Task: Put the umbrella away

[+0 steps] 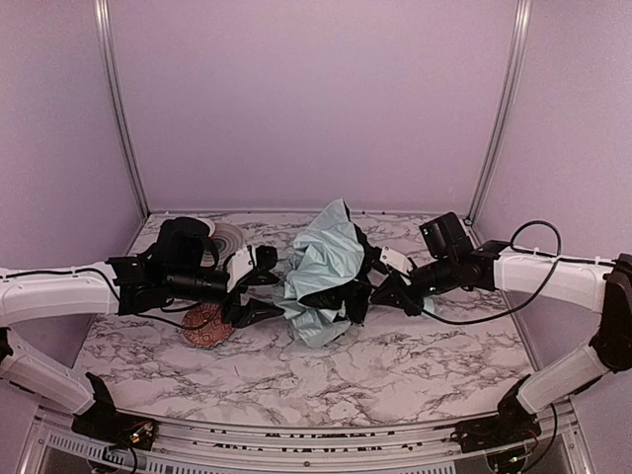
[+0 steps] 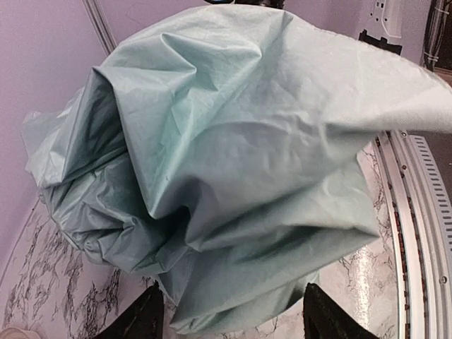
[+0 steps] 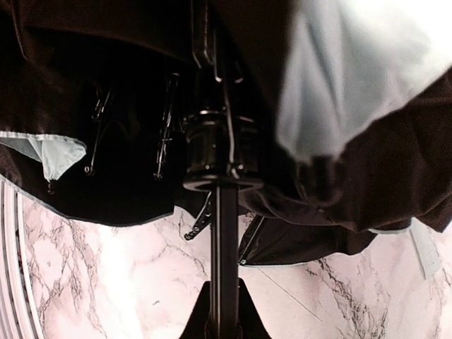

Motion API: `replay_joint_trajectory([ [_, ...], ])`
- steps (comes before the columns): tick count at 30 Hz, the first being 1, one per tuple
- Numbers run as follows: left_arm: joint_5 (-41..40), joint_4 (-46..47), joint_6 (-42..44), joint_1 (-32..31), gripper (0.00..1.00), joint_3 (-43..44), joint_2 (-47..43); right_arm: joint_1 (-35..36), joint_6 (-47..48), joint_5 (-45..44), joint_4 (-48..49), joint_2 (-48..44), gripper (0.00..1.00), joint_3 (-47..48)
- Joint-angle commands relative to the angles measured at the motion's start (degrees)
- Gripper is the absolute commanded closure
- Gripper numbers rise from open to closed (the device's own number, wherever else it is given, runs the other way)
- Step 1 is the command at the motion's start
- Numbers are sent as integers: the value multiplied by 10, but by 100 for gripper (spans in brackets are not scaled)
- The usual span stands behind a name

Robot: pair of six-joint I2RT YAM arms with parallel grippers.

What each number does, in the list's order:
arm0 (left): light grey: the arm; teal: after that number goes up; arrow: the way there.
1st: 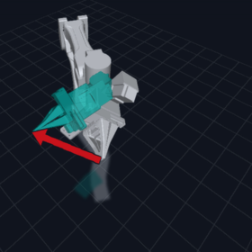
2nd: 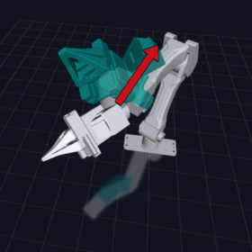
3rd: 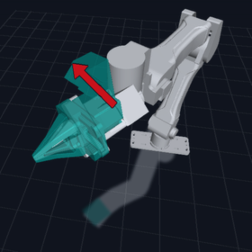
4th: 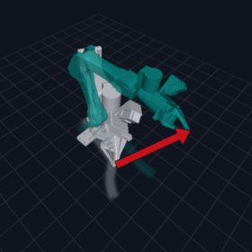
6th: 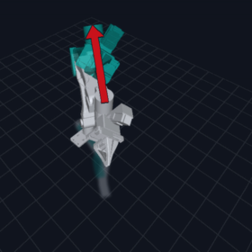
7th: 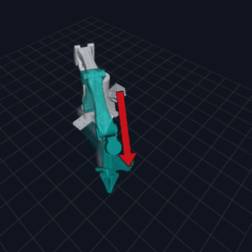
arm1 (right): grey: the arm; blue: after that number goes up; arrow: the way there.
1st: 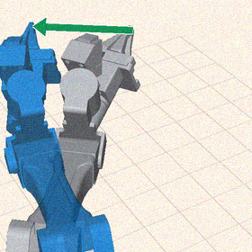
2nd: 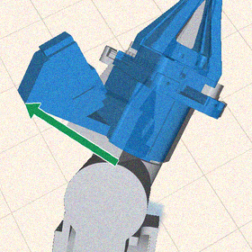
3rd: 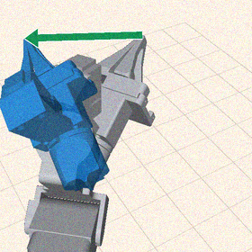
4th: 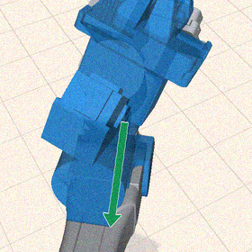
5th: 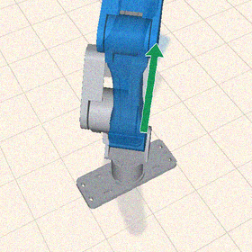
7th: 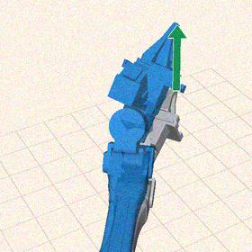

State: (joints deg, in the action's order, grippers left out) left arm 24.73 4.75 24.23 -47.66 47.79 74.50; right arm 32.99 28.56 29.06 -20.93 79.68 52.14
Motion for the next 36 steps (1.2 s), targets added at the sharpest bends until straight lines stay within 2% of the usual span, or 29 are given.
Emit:
replay_joint_trajectory([
  [1,-3,-28,1,3,30,20,-2,-8,3,51,32,3,100,6],
  [5,-7,-24,9,-21,22,36,3,-8,0,68,25,25,100,9],
  [11,-87,20,32,-67,24,42,34,-2,-5,99,33,58,100,11],
  [13,-90,20,35,-71,34,52,54,9,-1,98,26,70,100,13],
  [15,-90,20,36,-76,51,63,69,23,2,99,21,81,100,11],
  [19,-78,28,21,-78,100,84,81,56,24,86,-8,109,100,4],
  [22,-102,46,-6,-75,100,94,88,73,33,86,-17,127,100,-1],
  [27,-148,-7,-34,-59,100,150,157,127,63,85,-14,133,100,-12],
  [31,-139,-52,-51,-43,100,185,237,172,81,57,-19,141,100,-11],
  [36,-113,-64,-74,-38,100,170,314,175,69,38,22,146,100,-34],
])
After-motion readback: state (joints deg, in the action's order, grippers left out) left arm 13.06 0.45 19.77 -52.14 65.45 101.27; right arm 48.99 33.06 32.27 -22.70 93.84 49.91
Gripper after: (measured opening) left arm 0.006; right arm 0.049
